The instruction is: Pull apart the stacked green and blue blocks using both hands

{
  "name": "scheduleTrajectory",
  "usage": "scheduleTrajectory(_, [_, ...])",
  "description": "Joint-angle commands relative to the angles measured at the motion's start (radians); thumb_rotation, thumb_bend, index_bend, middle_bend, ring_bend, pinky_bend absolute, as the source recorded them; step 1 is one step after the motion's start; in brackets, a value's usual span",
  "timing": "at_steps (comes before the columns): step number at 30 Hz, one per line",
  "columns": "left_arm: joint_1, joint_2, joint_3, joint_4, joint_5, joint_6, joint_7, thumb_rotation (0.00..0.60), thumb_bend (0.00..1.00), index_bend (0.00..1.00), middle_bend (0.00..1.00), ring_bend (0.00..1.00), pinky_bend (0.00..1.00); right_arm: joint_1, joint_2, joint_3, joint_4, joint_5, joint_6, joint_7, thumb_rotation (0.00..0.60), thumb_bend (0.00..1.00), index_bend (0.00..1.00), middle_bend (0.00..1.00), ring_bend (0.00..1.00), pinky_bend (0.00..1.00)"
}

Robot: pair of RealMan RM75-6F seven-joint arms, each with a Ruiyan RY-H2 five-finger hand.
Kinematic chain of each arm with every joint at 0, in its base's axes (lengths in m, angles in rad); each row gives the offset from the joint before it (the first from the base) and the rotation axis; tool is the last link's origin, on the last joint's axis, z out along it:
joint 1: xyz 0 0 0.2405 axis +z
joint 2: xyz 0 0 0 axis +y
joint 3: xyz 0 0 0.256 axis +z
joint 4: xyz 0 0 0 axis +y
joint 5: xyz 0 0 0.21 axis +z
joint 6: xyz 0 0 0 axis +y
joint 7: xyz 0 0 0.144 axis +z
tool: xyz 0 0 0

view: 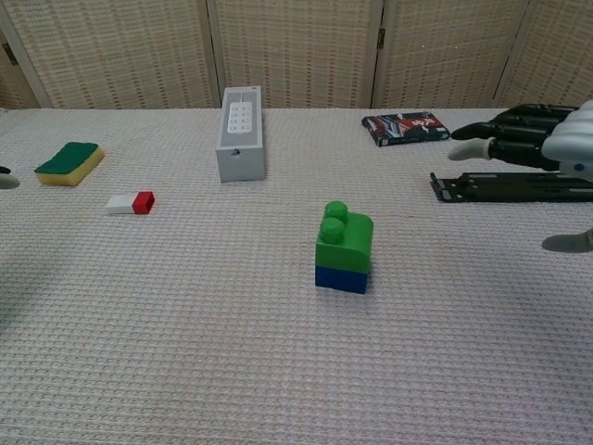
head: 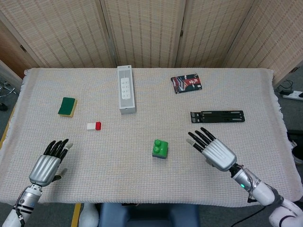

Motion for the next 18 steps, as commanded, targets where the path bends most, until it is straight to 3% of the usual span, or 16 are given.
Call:
scheduleTrajectory(1, [-0.009, -0.012, -0.002, 0.005, -0.017, -0.027, 0.013, 0.6, 0.37, 0.0, 0.0, 0.0, 0.0, 0.125, -0.03, 0.054, 0.039, -0.007, -0.13, 0.056, 0.6, 0.27, 0.0, 0.0, 0.04, 0.0])
scheduleTrajectory(10, [-0.015, -0.015, -0.019, 0.024, -0.05, -0.036, -0.002, 0.6, 0.37, 0.0, 0.0, 0.0, 0.0, 0.295, -0.099, 0.096, 0.051, 0.015, -0.314, 0.004, 0.6, 0.27, 0.0, 0.0, 0.04, 0.0])
scheduleTrajectory(18, [-0.008, -0.008, -0.029, 0.028, -0.067, -0.023, -0.009, 0.6, 0.37, 0.0, 0.0, 0.0, 0.0, 0.379, -0.16, 0.106, 0.074, 0.067, -0.422, -0.063, 0.6, 0.27, 0.0, 0.0, 0.05, 0.0])
